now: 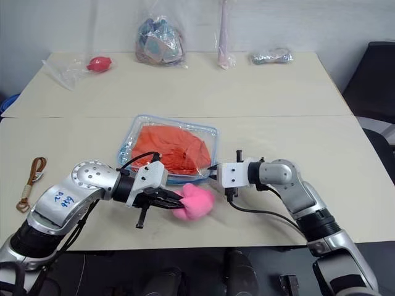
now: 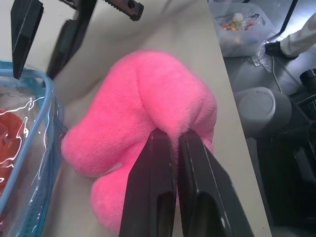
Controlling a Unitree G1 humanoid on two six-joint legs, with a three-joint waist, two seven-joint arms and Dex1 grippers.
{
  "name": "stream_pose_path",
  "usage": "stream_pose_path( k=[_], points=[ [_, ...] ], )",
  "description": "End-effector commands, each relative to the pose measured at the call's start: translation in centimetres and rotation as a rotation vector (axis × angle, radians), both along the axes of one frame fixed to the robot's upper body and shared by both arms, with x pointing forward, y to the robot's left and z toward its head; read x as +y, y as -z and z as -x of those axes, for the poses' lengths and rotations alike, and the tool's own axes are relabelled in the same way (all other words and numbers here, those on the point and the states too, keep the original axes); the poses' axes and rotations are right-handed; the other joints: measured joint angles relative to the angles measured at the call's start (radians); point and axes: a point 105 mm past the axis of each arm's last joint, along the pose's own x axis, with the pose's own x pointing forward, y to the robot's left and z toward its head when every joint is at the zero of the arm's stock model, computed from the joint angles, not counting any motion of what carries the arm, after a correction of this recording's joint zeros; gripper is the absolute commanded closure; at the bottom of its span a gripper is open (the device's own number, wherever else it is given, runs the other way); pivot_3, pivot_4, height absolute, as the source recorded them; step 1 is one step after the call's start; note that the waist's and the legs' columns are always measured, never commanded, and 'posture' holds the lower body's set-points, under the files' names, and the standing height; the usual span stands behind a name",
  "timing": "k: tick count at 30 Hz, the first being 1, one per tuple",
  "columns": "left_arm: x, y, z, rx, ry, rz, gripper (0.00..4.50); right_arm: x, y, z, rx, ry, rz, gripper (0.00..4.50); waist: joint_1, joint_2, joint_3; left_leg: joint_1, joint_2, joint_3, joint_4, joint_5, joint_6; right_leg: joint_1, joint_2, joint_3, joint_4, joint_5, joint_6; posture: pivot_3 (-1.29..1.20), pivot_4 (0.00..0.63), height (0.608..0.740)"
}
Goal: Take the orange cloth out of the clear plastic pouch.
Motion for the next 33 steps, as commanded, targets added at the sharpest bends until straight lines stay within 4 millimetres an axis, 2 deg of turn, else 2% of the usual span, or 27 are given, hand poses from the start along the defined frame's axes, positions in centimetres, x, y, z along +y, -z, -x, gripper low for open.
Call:
stream_pose_path(
  k=[1,6,9,18,23,29,31,33],
  points=[
    [-0.1,-0.8,0.5,-0.042,0.017,0.014,4.50,0.4,-0.9,-0.1,-0.041,-0.016,-0.014,4.47,0.002,0.000,0.000,0.000,0.000,0.000,0.000,0.000,0.000,0.000,0.000,0.000,0.000,0.000,0.000,0.00,0.150,0.740],
    [0.0,-0.8,0.2,-0.027,-0.015,0.035,4.50,0.0,-0.8,-0.1,-0.055,-0.019,0.003,4.47,0.001,0.000,0.000,0.000,0.000,-0.001,0.000,0.000,0.000,0.000,-0.001,0.000,0.000,0.000,0.000,0.00,0.150,0.740],
    [0.9,-0.9,0.0,-0.019,-0.065,0.036,4.50,-0.8,-1.5,-0.3,-0.078,-0.015,0.014,4.47,0.000,0.000,0.000,0.000,0.000,-0.001,0.000,0.000,0.000,0.000,0.000,0.000,0.000,0.000,0.000,0.00,0.150,0.740],
    [7.6,-3.2,0.3,-0.016,-0.311,0.036,4.50,-6.0,-4.8,-1.4,-0.197,0.011,0.112,4.47,0.000,0.001,0.001,-0.001,0.003,-0.003,0.000,0.000,0.000,0.000,-0.002,-0.002,-0.001,0.000,0.000,0.00,0.150,0.740],
    [12.2,-3.4,0.6,-0.033,-0.493,-0.006,4.50,-8.1,-4.9,-1.4,-0.209,0.013,0.162,4.47,-0.003,0.002,0.001,-0.001,0.004,-0.003,-0.001,0.000,0.000,0.000,-0.002,-0.002,-0.002,0.000,0.000,0.00,0.150,0.740],
    [19.1,-2.9,1.0,-0.057,-0.722,-0.080,4.50,-9.0,-4.6,-1.2,-0.204,0.009,0.173,4.47,-0.010,0.003,0.002,-0.001,0.004,-0.002,-0.002,0.000,-0.001,0.000,-0.001,-0.003,-0.002,0.000,-0.001,0.00,0.150,0.740],
    [20.1,-3.0,0.5,-0.066,-0.760,-0.068,4.50,-8.8,-4.6,-1.2,-0.198,0.000,0.163,4.47,-0.010,0.004,0.002,-0.001,0.004,-0.002,-0.003,0.000,-0.001,0.000,-0.002,-0.003,-0.002,0.000,-0.001,0.00,0.150,0.740],
    [19.8,-2.7,0.2,-0.066,-0.745,-0.053,4.50,-8.2,-4.5,-1.1,-0.190,-0.016,0.149,4.47,-0.009,0.004,0.002,-0.001,0.005,-0.002,-0.003,0.000,-0.001,0.000,-0.002,-0.003,-0.003,0.000,-0.001,0.00,0.150,0.740]
  ],
)
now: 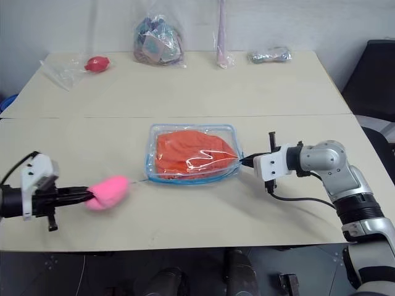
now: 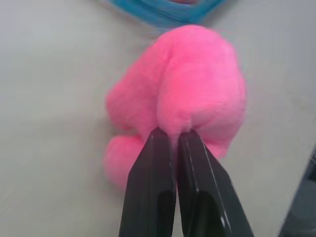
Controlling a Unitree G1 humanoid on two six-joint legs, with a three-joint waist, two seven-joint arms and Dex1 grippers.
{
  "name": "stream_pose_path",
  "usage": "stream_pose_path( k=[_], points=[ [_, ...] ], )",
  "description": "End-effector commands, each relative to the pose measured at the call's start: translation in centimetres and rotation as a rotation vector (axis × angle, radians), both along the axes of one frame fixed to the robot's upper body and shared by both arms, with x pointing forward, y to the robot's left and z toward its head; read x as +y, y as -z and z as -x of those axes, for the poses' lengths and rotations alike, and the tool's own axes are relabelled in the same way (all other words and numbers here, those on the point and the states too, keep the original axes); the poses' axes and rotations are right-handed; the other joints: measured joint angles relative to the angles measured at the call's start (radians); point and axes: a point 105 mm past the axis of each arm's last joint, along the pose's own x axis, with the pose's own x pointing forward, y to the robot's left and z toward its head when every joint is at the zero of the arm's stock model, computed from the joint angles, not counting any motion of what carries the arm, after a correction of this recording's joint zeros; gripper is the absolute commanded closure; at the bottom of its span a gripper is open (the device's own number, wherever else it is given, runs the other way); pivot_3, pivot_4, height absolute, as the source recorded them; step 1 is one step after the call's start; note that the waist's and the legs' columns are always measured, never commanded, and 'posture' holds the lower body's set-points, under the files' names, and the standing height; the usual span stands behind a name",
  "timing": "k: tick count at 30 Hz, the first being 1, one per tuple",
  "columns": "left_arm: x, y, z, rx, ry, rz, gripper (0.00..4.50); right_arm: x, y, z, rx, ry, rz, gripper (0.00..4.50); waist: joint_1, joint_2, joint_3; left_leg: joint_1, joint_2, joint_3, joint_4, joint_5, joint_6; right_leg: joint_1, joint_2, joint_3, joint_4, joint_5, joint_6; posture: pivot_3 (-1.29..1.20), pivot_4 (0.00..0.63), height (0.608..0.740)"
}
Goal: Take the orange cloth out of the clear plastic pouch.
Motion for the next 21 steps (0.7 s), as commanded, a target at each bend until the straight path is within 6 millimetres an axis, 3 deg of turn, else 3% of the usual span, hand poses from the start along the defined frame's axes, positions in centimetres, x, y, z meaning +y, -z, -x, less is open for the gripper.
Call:
stream_pose_path(
  k=[1,4,7,12,15,17,21],
  points=[
    [0.1,-0.5,-0.5,-0.043,-0.001,-0.025,4.50,0.0,-1.2,0.0,-0.021,-0.001,-0.039,4.47,0.000,0.000,0.000,0.000,0.000,0.000,0.000,0.000,0.000,0.000,0.000,0.000,0.000,0.000,0.000,0.00,0.150,0.740],
    [-1.0,0.0,-0.4,-0.031,0.030,0.000,4.50,0.4,-1.1,0.0,0.003,-0.006,-0.046,4.28,-0.001,0.000,0.000,0.000,0.000,0.000,-0.001,0.000,0.000,0.000,0.000,0.000,0.000,0.000,0.000,0.00,0.150,0.740],
    [-1.2,0.6,-0.2,-0.032,0.041,-0.026,3.70,0.6,-1.2,0.0,0.038,0.001,-0.065,3.50,-0.007,0.000,0.000,0.000,0.000,0.000,-0.001,0.000,0.000,0.000,0.000,0.000,0.000,0.000,0.000,0.00,0.150,0.740],
    [-0.6,1.0,0.7,-0.033,0.041,-0.057,2.11,0.5,-1.2,0.8,0.083,0.015,-0.083,1.74,-0.014,0.000,0.000,0.000,0.001,0.000,-0.002,0.000,0.000,-0.001,0.000,0.000,0.000,0.000,0.000,0.00,0.150,0.740],
    [0.4,0.5,1.3,-0.066,0.023,-0.107,1.11,0.3,-1.5,1.6,0.115,0.042,-0.134,0.67,-0.014,0.000,0.000,0.000,0.002,0.000,-0.003,0.000,-0.001,-0.001,0.001,-0.001,-0.001,0.000,0.000,0.00,0.150,0.740],
    [0.6,-1.6,1.6,-0.101,0.030,-0.078,0.53,0.3,-2.0,2.5,0.183,0.070,-0.193,0.02,-0.011,0.000,0.000,-0.001,0.001,0.001,-0.003,0.000,-0.001,-0.002,0.000,-0.001,-0.002,0.000,0.000,0.00,0.150,0.740],
    [-0.8,-4.5,2.9,-0.085,0.149,-0.032,0.53,1.2,-2.9,5.6,0.428,0.061,-0.334,0.02,0.001,0.001,0.000,0.000,0.002,0.000,-0.002,0.000,-0.001,-0.001,0.000,-0.001,-0.001,0.000,0.000,0.00,0.150,0.740]
  ],
)
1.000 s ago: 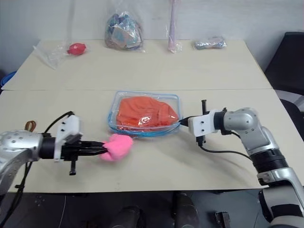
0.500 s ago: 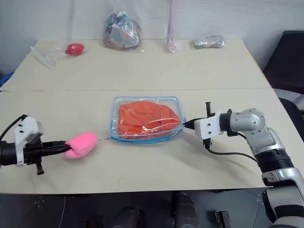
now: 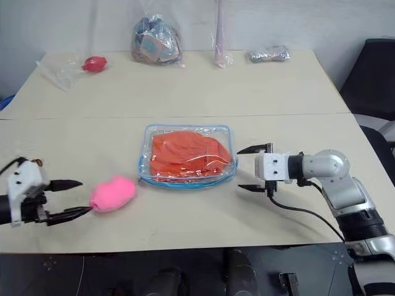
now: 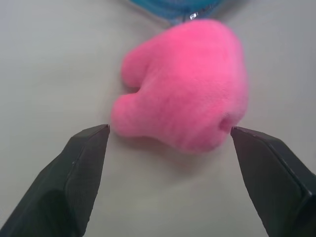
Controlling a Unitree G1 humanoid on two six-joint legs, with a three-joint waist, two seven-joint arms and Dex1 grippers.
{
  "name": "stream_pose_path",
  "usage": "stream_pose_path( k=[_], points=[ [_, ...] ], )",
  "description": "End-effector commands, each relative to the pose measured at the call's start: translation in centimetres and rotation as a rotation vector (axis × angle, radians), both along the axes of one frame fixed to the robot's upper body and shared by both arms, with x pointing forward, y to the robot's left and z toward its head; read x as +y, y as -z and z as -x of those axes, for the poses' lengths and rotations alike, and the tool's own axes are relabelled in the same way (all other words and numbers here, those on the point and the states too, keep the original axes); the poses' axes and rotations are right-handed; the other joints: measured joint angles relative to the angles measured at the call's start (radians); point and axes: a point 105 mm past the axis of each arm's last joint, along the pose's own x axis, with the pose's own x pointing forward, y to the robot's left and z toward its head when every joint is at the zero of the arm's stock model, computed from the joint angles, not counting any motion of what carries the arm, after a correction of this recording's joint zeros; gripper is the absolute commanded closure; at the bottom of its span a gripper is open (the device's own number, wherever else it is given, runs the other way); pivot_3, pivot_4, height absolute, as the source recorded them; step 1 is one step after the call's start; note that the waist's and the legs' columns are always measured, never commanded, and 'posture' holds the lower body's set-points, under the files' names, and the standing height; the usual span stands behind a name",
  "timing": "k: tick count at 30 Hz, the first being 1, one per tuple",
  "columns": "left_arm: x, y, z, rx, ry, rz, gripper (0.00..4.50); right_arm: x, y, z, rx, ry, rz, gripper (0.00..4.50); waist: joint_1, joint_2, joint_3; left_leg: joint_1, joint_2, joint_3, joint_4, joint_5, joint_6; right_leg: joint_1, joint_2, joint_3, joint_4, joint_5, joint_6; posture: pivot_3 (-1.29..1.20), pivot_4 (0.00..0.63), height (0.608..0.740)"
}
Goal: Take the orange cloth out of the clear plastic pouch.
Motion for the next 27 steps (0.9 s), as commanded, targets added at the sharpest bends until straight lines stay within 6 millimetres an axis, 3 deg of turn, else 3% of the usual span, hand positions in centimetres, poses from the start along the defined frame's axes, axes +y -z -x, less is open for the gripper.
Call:
stream_pose_path(
  k=[1,5,9,12,20,27],
  points=[
    [-2.1,-3.4,1.1,-0.049,0.151,-0.004,0.53,1.1,-3.0,2.7,0.151,-0.027,-0.177,0.02,0.006,0.000,0.000,0.000,0.000,0.000,0.000,0.000,0.000,0.000,0.000,0.000,-0.001,0.000,0.000,0.00,0.150,0.740],
    [-4.8,-4.8,-0.5,-0.168,0.267,-0.121,0.53,2.7,-4.2,4.3,0.265,-0.041,-0.286,0.02,0.017,0.000,0.000,0.000,0.000,-0.005,0.000,0.000,0.000,0.001,0.000,0.000,-0.001,0.000,0.000,0.00,0.150,0.740],
    [-8.0,-3.4,-4.8,-0.411,0.395,-0.400,0.53,4.1,-5.0,4.4,0.294,-0.034,-0.361,0.02,0.020,0.002,0.000,0.001,-0.005,-0.008,-0.001,0.000,0.000,0.002,-0.001,0.001,-0.001,0.002,0.000,0.00,0.150,0.740],
    [-10.0,-1.6,-6.5,-0.479,0.492,-0.463,0.53,4.9,-5.2,4.7,0.321,-0.047,-0.394,0.02,0.017,0.001,0.000,0.000,-0.007,-0.004,-0.001,0.000,0.000,0.001,0.001,0.001,-0.001,0.002,0.000,0.00,0.150,0.740],
    [-11.6,1.5,-7.7,-0.517,0.592,-0.538,0.53,5.9,-4.7,5.1,0.320,-0.049,-0.395,0.02,0.015,0.000,0.000,0.001,-0.005,0.006,-0.002,0.000,0.000,-0.001,0.004,0.001,-0.001,0.002,0.000,0.00,0.150,0.740],
    [-11.8,0.7,-7.9,-0.524,0.547,-0.448,0.53,5.6,-3.8,5.4,0.319,-0.032,-0.375,0.02,0.019,0.000,0.000,0.001,-0.005,0.006,-0.001,0.000,0.001,0.000,0.003,0.002,-0.001,0.003,0.000,0.00,0.150,0.740]
  ],
)
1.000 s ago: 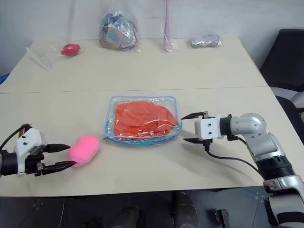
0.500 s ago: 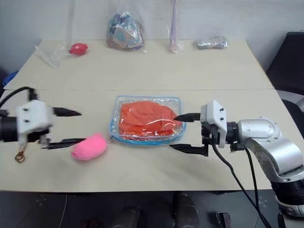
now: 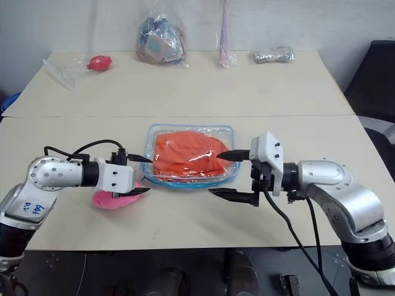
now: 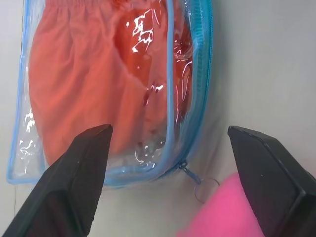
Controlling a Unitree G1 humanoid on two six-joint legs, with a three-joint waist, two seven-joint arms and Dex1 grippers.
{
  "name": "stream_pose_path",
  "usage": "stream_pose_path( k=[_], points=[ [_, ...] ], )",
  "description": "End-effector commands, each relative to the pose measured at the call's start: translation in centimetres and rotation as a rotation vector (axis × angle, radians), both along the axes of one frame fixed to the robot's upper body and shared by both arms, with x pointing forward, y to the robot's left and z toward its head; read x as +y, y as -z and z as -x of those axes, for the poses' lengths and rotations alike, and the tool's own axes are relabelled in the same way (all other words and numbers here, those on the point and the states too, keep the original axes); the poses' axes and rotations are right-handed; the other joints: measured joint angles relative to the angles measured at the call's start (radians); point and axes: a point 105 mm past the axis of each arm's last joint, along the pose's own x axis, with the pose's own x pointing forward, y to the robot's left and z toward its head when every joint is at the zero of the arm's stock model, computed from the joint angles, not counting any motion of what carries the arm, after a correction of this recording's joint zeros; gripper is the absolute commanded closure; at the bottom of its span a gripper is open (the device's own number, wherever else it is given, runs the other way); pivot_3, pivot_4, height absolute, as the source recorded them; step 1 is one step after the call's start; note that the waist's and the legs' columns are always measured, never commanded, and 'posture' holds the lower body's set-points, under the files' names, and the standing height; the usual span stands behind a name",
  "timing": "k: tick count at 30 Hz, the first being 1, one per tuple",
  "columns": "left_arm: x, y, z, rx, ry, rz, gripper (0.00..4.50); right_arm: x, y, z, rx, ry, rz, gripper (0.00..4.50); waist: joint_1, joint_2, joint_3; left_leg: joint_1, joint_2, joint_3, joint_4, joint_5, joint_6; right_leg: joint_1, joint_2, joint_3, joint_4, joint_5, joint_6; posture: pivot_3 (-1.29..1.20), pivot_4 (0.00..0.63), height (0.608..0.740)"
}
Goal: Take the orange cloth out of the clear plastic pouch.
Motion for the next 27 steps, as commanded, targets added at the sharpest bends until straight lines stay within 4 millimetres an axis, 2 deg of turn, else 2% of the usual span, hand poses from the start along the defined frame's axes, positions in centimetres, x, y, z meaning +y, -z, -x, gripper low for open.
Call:
stream_pose_path(
  k=[1,11,12,13,15,23,24,27],
  points=[
    [0.2,-1.7,-0.1,-0.049,-0.011,0.033,0.53,0.4,-0.4,0.8,-0.054,-0.027,0.009,0.02,-0.001,0.000,0.000,0.000,0.000,0.000,0.000,0.000,0.000,0.000,0.000,0.000,0.000,0.000,0.000,0.00,0.150,0.740],
    [-0.2,-2.3,-1.0,-0.070,-0.027,0.076,0.53,0.1,0.3,0.4,-0.090,-0.010,0.047,0.02,0.000,0.000,0.000,0.000,0.000,0.000,0.000,0.000,0.000,0.000,0.000,0.000,0.000,0.000,0.000,0.00,0.150,0.740],
    [-0.2,-2.3,-1.1,-0.070,-0.026,0.076,0.92,0.1,0.2,0.4,-0.090,-0.011,0.045,0.00,0.000,0.000,0.000,0.000,0.000,0.000,0.000,0.000,0.000,0.000,0.000,0.000,0.000,0.000,0.000,0.00,0.150,0.740],
    [-0.3,-2.2,-1.1,-0.068,-0.024,0.076,1.09,0.2,0.2,0.3,-0.091,-0.010,0.042,0.00,-0.001,0.000,0.000,0.000,0.000,0.000,0.000,0.000,0.000,0.000,0.000,0.000,0.000,0.000,0.000,0.00,0.150,0.740],
    [-0.4,-2.1,-1.2,-0.068,-0.022,0.072,1.70,0.2,0.0,0.2,-0.095,-0.003,0.036,0.00,-0.002,0.000,0.000,0.000,0.000,0.000,0.000,0.000,0.000,0.000,0.000,0.000,0.000,0.000,0.000,0.00,0.150,0.740],
    [-1.3,-2.3,-0.9,-0.032,0.007,0.124,4.34,-0.3,0.0,-0.1,-0.106,0.015,0.052,0.00,0.000,0.000,0.000,0.000,0.000,0.000,0.001,0.000,0.000,0.000,0.000,0.000,0.000,0.000,0.000,0.00,0.150,0.740],
    [-1.5,-2.5,-0.7,-0.020,0.011,0.145,4.47,-0.3,0.1,-0.1,-0.111,0.017,0.059,0.00,0.000,0.000,0.000,0.000,0.000,0.000,0.001,0.000,0.000,0.000,0.000,0.000,0.000,0.000,0.000,0.00,0.150,0.740],
    [-2.2,-4.4,-0.4,0.028,0.011,0.273,4.47,-0.4,0.5,-0.4,-0.150,0.032,0.099,0.00,0.001,-0.001,0.000,0.000,0.000,0.000,0.001,0.000,0.000,0.000,0.000,0.000,0.000,0.000,0.000,0.00,0.150,0.740]
  ],
)
